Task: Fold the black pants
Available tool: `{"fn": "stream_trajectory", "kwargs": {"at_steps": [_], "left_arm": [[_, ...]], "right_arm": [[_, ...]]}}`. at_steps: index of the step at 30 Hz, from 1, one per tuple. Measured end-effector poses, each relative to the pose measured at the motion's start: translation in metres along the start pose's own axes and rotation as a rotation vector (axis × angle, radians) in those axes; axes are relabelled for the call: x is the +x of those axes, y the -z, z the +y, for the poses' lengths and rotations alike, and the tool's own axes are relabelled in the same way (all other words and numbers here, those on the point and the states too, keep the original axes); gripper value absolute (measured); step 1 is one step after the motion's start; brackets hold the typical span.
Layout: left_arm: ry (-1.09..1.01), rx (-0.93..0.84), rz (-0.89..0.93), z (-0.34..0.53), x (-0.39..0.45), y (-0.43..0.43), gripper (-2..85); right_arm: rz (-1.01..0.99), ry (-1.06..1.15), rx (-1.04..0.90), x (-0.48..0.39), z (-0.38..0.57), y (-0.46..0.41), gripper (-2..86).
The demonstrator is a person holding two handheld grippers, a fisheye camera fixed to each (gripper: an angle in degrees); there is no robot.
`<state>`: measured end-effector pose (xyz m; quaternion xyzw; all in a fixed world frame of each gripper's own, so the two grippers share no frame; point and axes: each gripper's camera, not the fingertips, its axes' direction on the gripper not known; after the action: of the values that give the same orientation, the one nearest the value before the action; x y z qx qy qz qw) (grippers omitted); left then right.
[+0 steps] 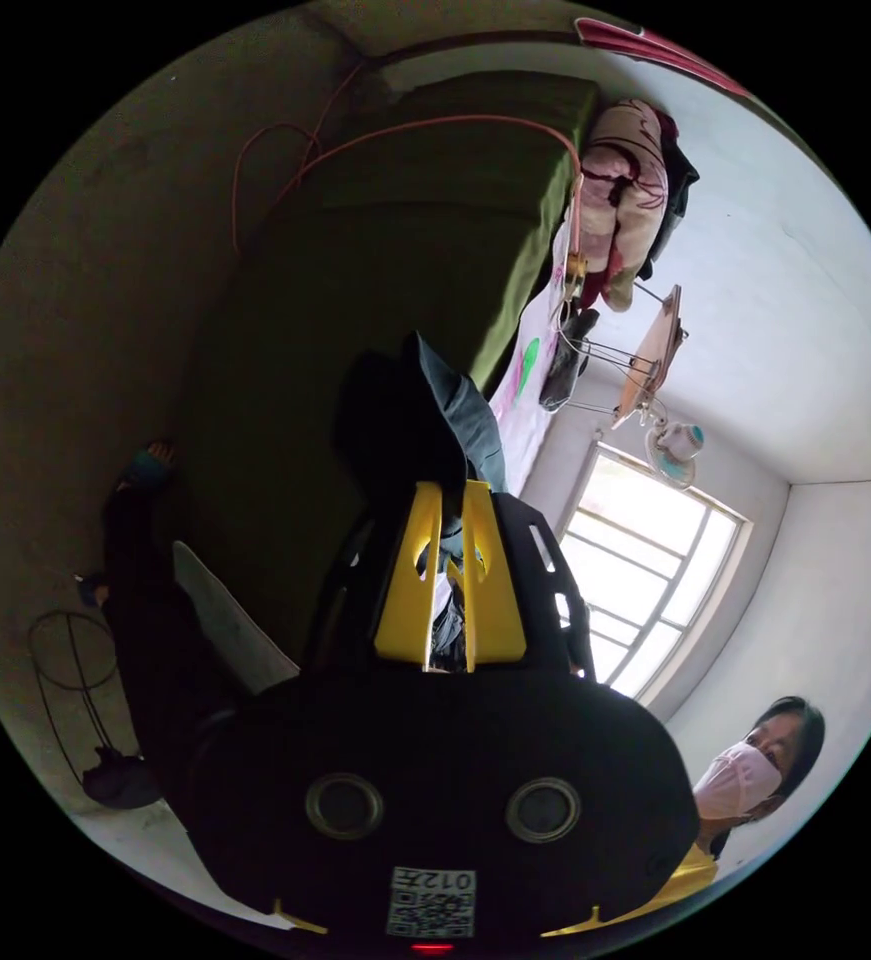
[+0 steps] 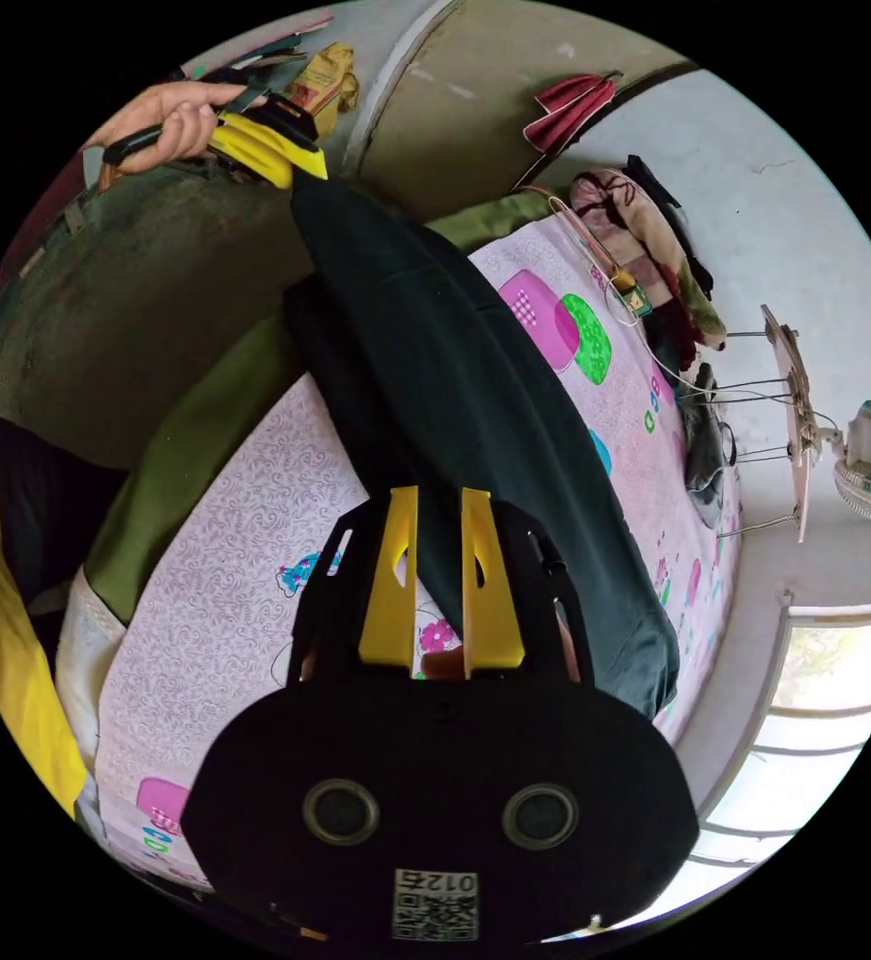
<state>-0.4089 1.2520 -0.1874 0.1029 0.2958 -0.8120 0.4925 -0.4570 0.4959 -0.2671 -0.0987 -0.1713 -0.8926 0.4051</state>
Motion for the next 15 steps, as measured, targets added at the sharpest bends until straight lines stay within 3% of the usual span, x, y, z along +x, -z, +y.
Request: {"fn": "stream_trajectory", "kwargs": {"at_steps": [5, 11, 15], "left_arm": [[-0.023, 0.001, -0.002, 0.003, -0.006, 0.008, 3.3], [0.033, 0.003, -0.054, 0.001, -0.053, 0.002, 3.9], [0.039, 0.098, 0.086, 0.002, -0.091, 0.002, 5.2]], "right_arm": [[-0.007, -0.01, 0.022, 0.013, 0.008, 0.027, 0.6], [-0.149, 0.006, -0.045, 0.02, 0.02, 0.021, 0.1], [-0.153, -0.03, -0.055, 0.029, 0.022, 0.017, 0.1]]}}
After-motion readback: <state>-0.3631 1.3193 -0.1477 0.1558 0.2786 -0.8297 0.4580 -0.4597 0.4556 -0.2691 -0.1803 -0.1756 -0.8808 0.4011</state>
